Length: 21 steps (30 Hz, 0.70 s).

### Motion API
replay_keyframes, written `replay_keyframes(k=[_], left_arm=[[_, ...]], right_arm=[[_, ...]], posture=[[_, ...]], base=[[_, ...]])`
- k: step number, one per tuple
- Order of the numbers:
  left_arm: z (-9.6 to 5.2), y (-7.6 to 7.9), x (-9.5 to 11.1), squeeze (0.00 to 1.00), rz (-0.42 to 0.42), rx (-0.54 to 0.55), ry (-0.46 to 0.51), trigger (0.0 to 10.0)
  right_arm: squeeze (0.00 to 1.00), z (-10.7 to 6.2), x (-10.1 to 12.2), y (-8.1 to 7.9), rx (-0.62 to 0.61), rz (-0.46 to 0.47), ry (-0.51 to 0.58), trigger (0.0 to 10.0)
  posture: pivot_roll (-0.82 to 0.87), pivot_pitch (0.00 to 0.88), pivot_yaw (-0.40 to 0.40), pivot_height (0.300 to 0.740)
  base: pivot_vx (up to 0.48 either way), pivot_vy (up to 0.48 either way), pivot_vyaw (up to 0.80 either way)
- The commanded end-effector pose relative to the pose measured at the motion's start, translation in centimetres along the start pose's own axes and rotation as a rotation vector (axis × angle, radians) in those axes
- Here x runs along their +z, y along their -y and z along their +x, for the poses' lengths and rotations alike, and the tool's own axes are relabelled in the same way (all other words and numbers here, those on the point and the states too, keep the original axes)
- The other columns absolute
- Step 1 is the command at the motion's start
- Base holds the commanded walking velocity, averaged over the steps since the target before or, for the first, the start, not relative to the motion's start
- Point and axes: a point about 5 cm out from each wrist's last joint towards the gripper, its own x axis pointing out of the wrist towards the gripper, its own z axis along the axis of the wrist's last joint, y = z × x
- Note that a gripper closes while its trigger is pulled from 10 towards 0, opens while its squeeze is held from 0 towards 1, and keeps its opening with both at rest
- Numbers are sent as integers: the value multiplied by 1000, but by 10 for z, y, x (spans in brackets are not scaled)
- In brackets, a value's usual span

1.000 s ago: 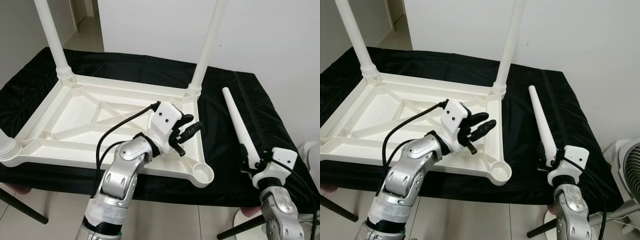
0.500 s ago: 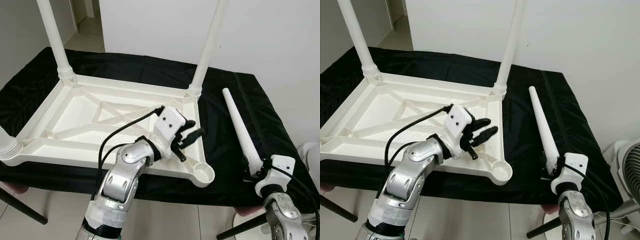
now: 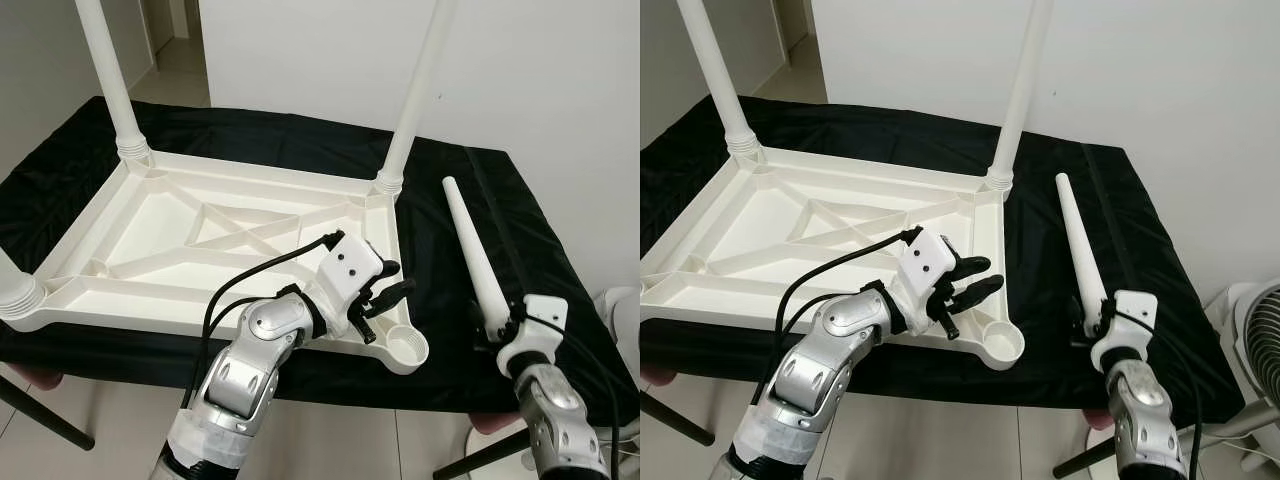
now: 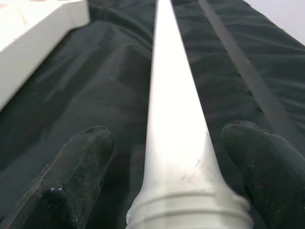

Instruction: Building children table

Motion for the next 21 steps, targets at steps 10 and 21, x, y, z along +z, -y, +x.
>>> replay_keyframes(k=[10,21], left_arm=[[2,-2,1,0,38,40,-4,10000],[-1,-1,2,0,75,9,-1,10000]], right_arm=[[0,-3,-22,-11,69,-4,-87,10000],[0,-4,-30,-20,75,4,-91,10000]], posture=[[-69,2,-100,740],[-69,15,-104,740]], base=[[0,0,0],[0,0,0]])
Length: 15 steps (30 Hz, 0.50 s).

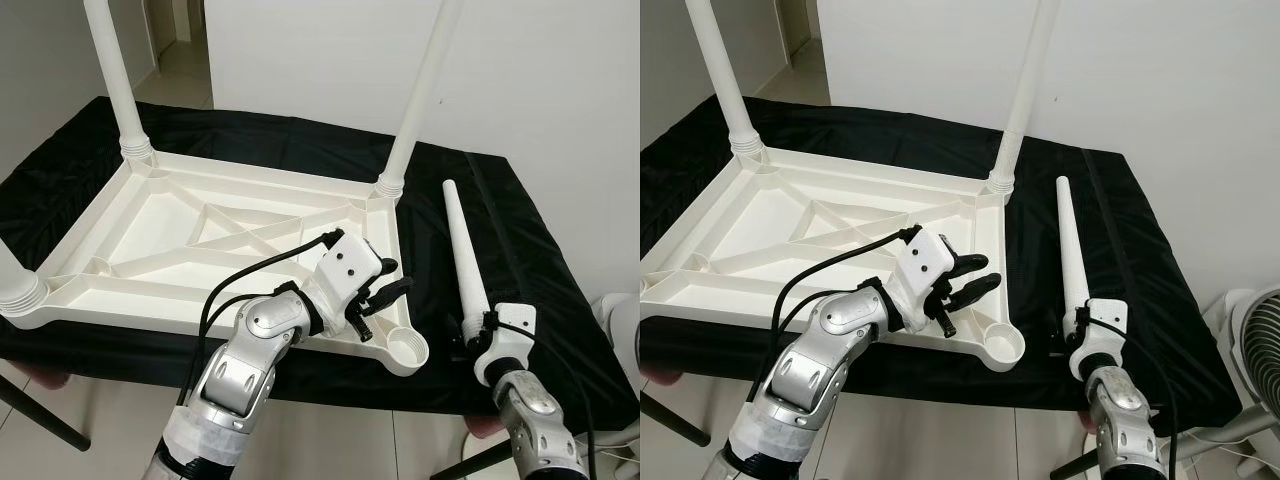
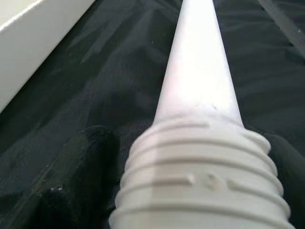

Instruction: Building children table

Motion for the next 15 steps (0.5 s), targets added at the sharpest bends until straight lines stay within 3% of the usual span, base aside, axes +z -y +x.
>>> replay_keyframes(k=[1,2,15], left_arm=[[2,1,0,0,39,8,-1,10000],[1,1,0,0,49,2,-2,10000],[7,-3,0,0,23,20,25,10000]], right_arm=[[0,0,-5,2,-17,0,-20,3098],[0,1,-5,3,-26,7,-22,0],[0,4,-18,-10,-110,82,-77,0]], posture=[[-69,19,-107,740],[-68,21,-109,740],[-76,25,-116,740]], base=[[0,0,0],[0,0,0],[0,0,0]])
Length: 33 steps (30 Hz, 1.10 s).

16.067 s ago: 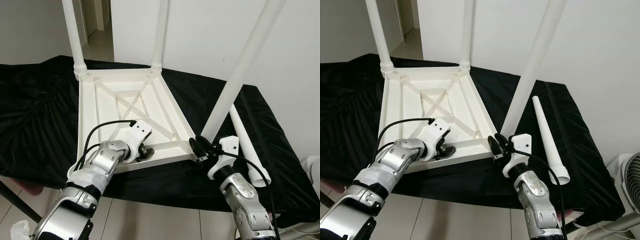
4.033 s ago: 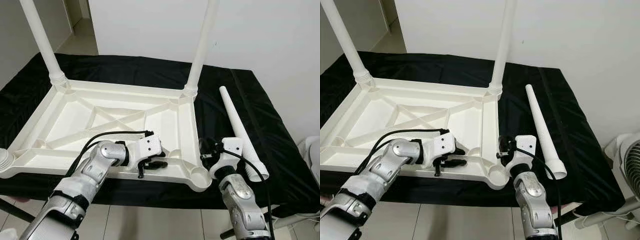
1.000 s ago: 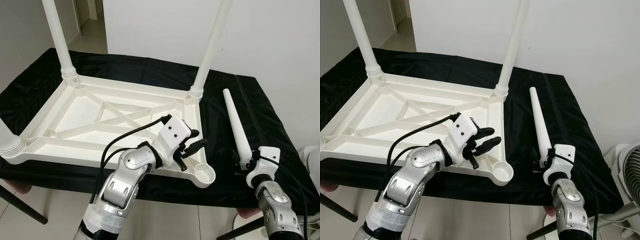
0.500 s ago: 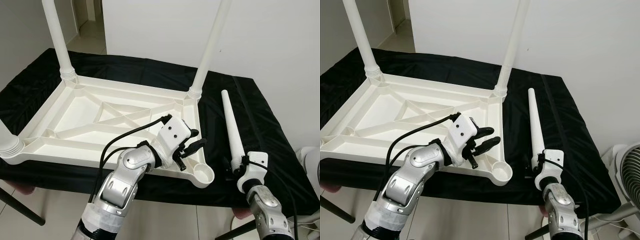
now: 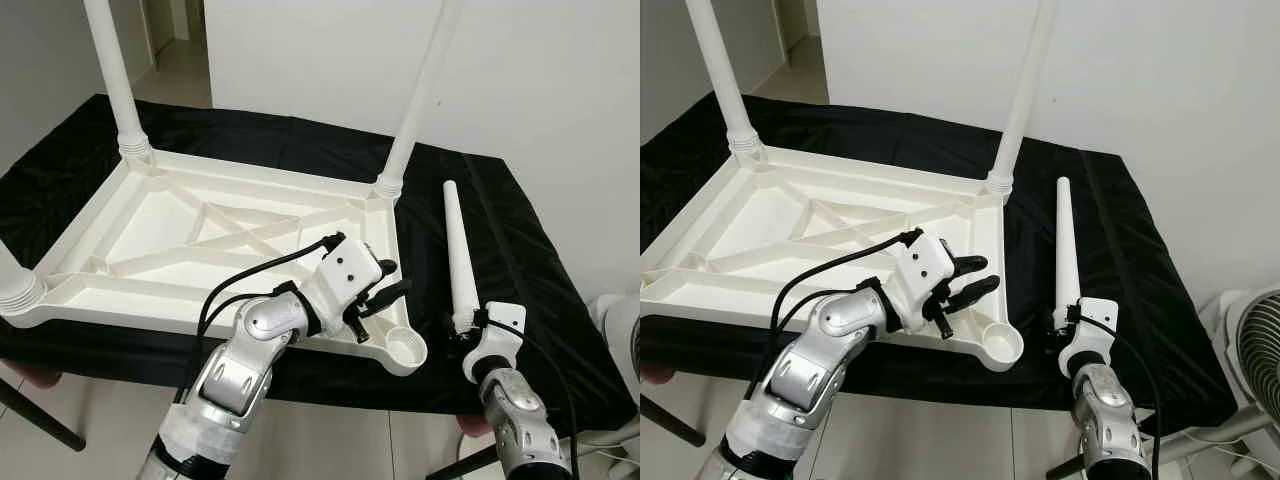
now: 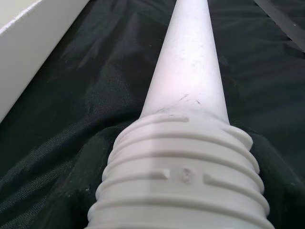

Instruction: Building children table

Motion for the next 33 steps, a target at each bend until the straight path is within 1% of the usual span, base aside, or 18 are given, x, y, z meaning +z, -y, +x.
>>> replay_keyframes(k=[1,2,3,6,9,10,12,14,17,20,22,23,27,28,29,30,31,33], left_arm=[[3,-4,4,0,2,45,27,10000],[3,-5,5,0,-8,54,33,10000],[3,-7,7,0,-26,63,44,10000],[2,-11,9,0,-77,72,65,10000],[2,-11,10,0,-84,71,68,10000],[1,-16,12,0,-93,71,70,10000],[0,-19,14,0,-110,63,76,10000],[0,-21,15,0,-116,59,80,10000],[-1,-23,16,0,-111,58,86,10000],[-3,-29,17,0,-84,67,80,10000],[-3,-32,18,0,-102,67,84,10000],[-4,-33,20,0,-115,61,92,10000],[-4,-34,23,0,-133,53,105,10000],[-4,-33,23,0,-147,45,109,10000],[-4,-33,24,0,-156,38,114,10000],[-4,-33,25,0,-178,23,123,10000],[-4,-33,25,0,-178,23,123,10000],[-5,-31,27,0,-203,-5,135,10000]], right_arm=[[0,-2,-13,4,-67,18,-64,0],[0,-1,-11,5,-76,18,-50,7725],[0,0,-4,7,-89,17,-1,10000],[0,3,12,8,-104,-2,99,10000],[0,4,14,8,-105,-8,110,10000],[0,6,34,2,-87,-1,234,10000],[0,8,49,-3,-69,-15,320,10000],[0,9,52,-5,-62,-26,335,10000],[0,11,56,-8,-57,-17,350,10000],[0,16,71,-18,-14,-2,421,10000],[0,17,77,-23,9,-4,453,10000],[0,16,81,-25,24,-2,471,0],[0,16,88,-26,25,-11,503,0],[0,16,90,-25,13,-16,512,8039],[0,16,94,-25,2,-32,532,10000],[0,15,103,-25,-3,-44,577,10000],[0,15,103,-25,-3,-44,577,10000],[0,12,117,-27,3,-43,641,10000]], posture=[[-79,21,-109,740],[-79,21,-109,740],[-79,20,-103,740],[-76,17,-102,740],[-76,17,-102,740],[-66,9,-97,740],[-63,5,-95,740],[-63,5,-95,740],[-62,4,-94,740],[-58,0,-91,740],[-57,0,-92,740],[-57,0,-92,740],[-57,0,-94,740],[-57,0,-94,740],[-57,0,-94,740],[-57,0,-94,740],[-57,0,-94,740],[-59,0,-91,740]], base=[[0,0,0],[0,0,0],[0,0,0],[0,0,0],[0,0,0],[0,0,0],[0,0,0],[0,0,0],[0,0,0],[0,0,0],[0,0,0],[0,0,0],[0,0,0],[0,0,0],[0,0,0],[0,0,0],[0,0,0],[0,0,0]])
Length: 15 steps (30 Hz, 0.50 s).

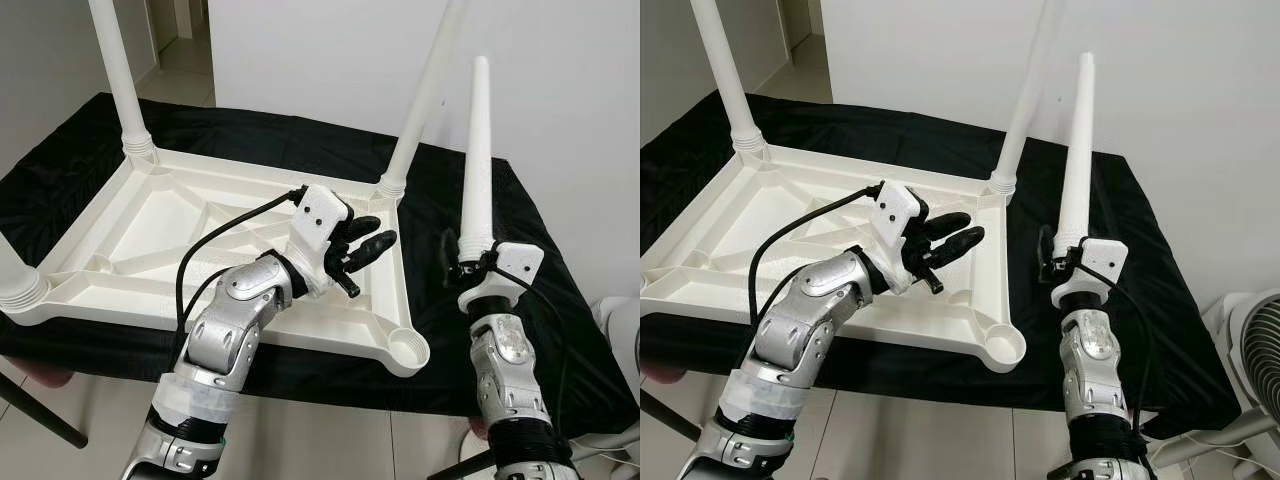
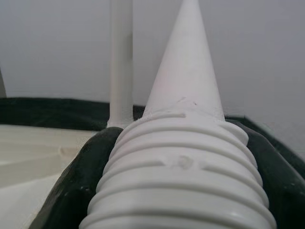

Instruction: Building children table

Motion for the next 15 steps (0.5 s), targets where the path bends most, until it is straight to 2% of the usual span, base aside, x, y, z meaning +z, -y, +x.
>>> replay_keyframes(k=[1,5,7,8,9,13,15], left_arm=[[2,4,7,0,-6,-55,22,10000],[0,9,9,0,-31,-109,26,10000],[-3,12,11,0,-53,-160,21,10000],[-3,12,11,0,-53,-160,21,10000],[-5,12,14,0,-70,-180,23,10000],[-5,11,16,0,-72,-180,30,10000],[-6,6,18,0,-67,-174,23,10000]], right_arm=[[0,7,19,1,-5,-8,101,10000],[0,14,37,-5,26,5,180,10000],[0,22,59,-16,78,-9,269,10000],[0,22,59,-16,78,-9,269,10000],[0,27,75,-24,116,-31,332,10000],[0,29,83,-29,137,-36,362,10000],[0,33,96,-36,177,-36,410,10000]], posture=[[-59,0,-91,740],[-61,0,-88,740],[-62,0,-80,740],[-62,0,-80,740],[-61,0,-78,740],[-61,0,-78,740],[-54,0,-73,740]], base=[[0,0,0],[0,0,0],[0,0,0],[0,0,0],[0,0,0],[0,0,0],[0,0,0]])
